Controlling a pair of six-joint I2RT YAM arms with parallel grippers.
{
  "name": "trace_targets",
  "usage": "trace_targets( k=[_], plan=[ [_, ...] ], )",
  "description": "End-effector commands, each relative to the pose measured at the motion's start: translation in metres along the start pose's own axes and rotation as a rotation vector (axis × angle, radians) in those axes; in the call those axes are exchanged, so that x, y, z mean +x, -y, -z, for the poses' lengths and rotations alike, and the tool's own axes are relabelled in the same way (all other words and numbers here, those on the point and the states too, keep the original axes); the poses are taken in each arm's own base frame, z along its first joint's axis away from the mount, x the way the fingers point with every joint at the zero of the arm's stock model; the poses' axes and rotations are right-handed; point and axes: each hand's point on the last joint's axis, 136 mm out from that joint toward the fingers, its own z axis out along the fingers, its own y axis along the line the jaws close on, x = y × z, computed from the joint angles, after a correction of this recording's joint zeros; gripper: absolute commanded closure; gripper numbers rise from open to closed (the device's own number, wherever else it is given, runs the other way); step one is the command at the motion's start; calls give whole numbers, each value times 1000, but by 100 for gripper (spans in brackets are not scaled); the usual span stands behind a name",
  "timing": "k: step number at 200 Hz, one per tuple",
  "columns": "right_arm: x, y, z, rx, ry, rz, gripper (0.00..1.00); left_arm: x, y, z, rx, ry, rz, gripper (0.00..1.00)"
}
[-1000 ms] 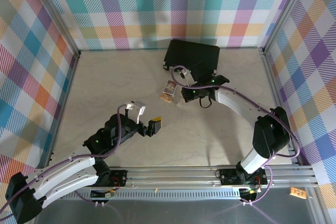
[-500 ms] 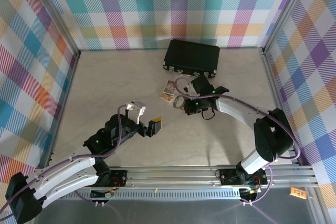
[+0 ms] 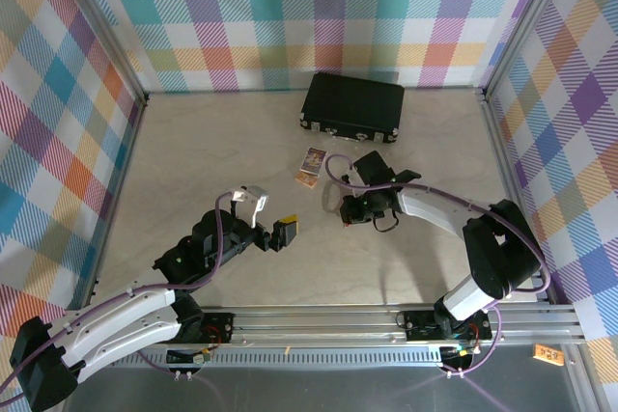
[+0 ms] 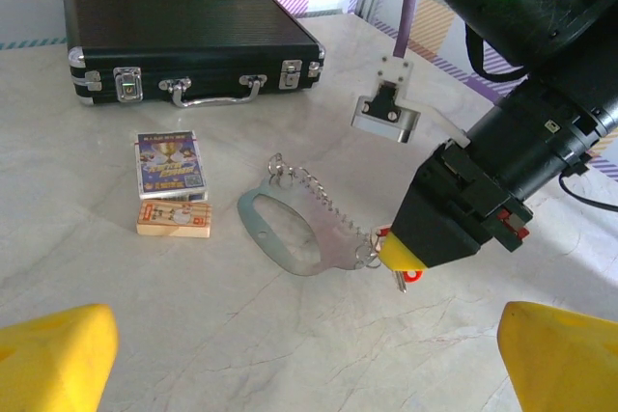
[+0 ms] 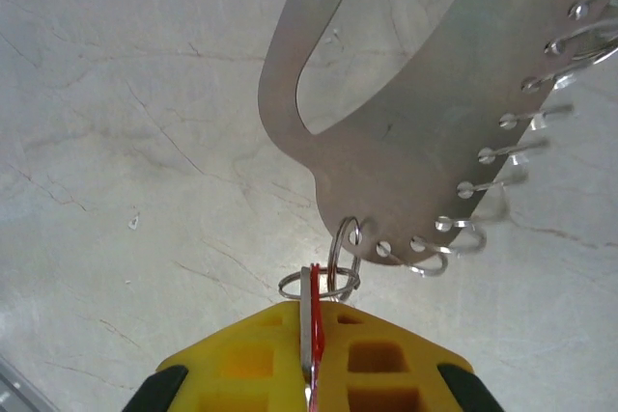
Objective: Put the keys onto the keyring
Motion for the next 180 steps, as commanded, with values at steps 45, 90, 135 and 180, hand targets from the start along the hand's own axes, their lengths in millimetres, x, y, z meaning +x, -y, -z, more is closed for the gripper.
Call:
trace_targets(
  k=[45,90,135,180],
  plan=[
    [15,-8,-2,-45,-19,-26,100,-1,4,-3,20,9,20,0],
    [30,-7,-8,-51,-50,-48,100,0,4,-4,22,9,18,0],
    [42,-8,-15,-67,-68,-66,100,1,4,-5,23,5,22,0],
    [53,-6,-22,-62,-86,-79,100,5,3,-5,21,-4,23,0]
  ],
)
